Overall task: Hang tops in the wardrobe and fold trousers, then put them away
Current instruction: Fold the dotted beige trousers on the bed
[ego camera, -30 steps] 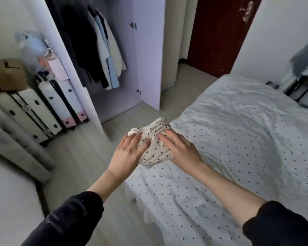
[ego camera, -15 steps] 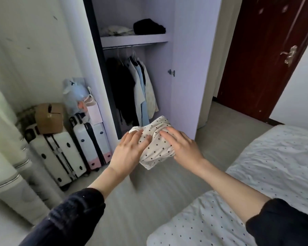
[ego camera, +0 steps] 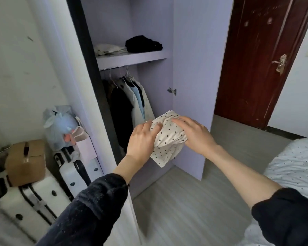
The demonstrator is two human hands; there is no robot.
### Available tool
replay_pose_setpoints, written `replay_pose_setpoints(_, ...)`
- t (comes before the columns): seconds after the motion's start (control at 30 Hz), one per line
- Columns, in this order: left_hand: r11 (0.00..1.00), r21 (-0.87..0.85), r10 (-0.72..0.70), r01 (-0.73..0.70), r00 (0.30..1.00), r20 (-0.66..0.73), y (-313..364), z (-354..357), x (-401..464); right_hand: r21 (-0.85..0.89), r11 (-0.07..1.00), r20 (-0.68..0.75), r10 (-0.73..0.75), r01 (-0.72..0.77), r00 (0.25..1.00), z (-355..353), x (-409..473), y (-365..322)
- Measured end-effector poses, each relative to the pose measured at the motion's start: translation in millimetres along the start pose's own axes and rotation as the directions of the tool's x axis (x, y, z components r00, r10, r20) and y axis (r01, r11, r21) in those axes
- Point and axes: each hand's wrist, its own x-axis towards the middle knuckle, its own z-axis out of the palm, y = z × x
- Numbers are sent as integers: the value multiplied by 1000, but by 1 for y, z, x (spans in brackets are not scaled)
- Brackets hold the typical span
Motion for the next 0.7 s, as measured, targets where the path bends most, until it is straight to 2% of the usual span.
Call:
replay_pose_setpoints(0.27,987,-130,-86,98,991,102,-37,91,109,11,999,96,39,-41,995,30,118,77)
replay_pose_setpoints(0.43,989,-126,-58,74,990,126,-74,147,207,68,998,107,-1,-7,994,62,218,141)
replay_pose_setpoints(0.6,993,-76,-73,87,982,171,-119,169,337,165,981,132,-121,99,984,68,356,208)
replay_pose_setpoints(0.7,991,-49,-111,123,975,191,-145,162,398,170,971,161,-197,170,967,57,437,221)
